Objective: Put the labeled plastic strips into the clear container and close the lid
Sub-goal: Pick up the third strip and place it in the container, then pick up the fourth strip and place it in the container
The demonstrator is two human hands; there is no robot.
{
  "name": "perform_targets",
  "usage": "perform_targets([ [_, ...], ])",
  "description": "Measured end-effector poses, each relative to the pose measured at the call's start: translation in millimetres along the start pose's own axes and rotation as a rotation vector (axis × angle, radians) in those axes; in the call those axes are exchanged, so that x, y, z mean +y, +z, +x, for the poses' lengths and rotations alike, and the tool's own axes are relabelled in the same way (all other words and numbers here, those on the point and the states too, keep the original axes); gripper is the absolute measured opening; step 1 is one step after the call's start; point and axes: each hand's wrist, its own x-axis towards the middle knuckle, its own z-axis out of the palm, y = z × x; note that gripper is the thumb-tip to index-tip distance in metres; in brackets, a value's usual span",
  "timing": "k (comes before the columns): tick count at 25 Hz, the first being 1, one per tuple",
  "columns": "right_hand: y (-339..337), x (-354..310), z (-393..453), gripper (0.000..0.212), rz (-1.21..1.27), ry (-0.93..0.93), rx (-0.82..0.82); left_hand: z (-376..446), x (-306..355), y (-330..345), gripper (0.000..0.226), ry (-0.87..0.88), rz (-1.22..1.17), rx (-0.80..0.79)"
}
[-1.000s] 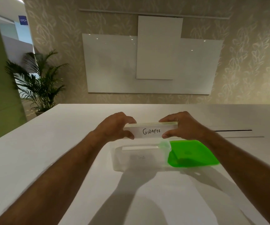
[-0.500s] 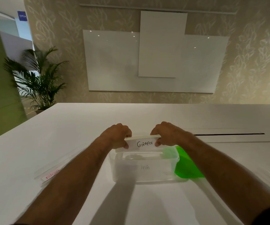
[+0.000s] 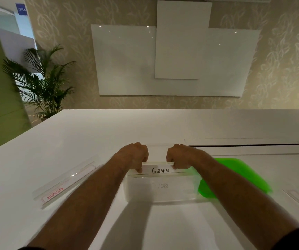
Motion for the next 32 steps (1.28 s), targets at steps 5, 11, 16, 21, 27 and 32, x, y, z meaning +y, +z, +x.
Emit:
perform_targets([
  [5, 3, 0, 2, 0.039, 0.01, -0.003, -0.001, -1, 5, 0, 0.045, 0.01, 0.058, -0.031],
  [11, -7, -1, -8, 0.042, 0.091, 0.015, 0.051, -4, 7, -5, 0.047, -0.001, 0.068, 0.0],
  [16, -28, -12, -29, 0.034, 0.39, 0.06, 0.577, -22, 7, -19, 0.045, -0.015, -0.012, 0.414],
  [21, -33, -23, -41, 0.065, 0.307, 0.125, 0.957, -45, 5, -29, 0.064, 0.037, 0.005, 0.868],
  [27, -29, -42, -58, 0.09, 0.141, 0.226, 1.065, -71, 5, -19, 0.092, -0.136, 0.136, 0.956],
  [32, -15, -55, -68, 0.094, 0.114, 0.289, 1.017, -92, 6, -2, 0.097, -0.203, 0.135, 0.961],
])
